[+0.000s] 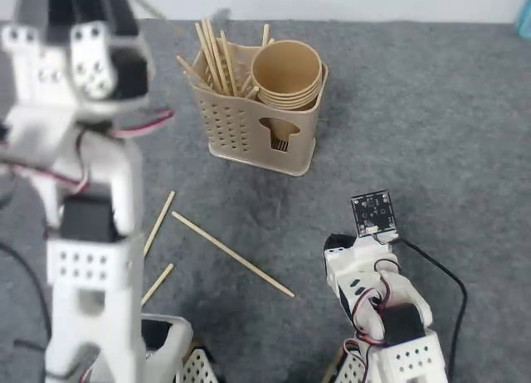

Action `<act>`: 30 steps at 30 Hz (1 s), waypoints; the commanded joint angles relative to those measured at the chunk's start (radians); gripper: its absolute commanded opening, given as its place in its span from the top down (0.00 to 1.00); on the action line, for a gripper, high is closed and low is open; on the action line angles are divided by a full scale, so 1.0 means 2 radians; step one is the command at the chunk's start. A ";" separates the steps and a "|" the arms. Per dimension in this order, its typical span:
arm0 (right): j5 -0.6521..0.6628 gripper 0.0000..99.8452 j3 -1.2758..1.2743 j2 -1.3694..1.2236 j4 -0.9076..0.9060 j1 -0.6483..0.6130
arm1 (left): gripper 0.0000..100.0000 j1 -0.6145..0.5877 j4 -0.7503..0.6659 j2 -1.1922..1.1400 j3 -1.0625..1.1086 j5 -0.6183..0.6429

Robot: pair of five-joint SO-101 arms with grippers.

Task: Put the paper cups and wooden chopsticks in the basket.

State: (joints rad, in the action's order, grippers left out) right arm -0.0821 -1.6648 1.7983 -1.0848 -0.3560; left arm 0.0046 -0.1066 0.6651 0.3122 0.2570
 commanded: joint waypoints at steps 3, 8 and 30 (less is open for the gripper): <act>0.009 0.99 -0.010 -0.002 0.007 0.006 | 0.99 0.013 -0.013 -0.094 -0.066 -0.006; 0.009 0.99 -0.010 -0.002 0.008 0.006 | 0.99 0.011 -0.014 -0.140 -0.063 -0.004; 0.009 0.99 -0.010 -0.001 0.009 0.006 | 0.98 0.047 -0.071 -0.147 0.158 -0.007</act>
State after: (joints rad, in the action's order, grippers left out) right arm -0.0821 -1.6648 1.7983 -1.0848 -0.3560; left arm 0.0982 -0.2248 0.3598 0.6068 0.2509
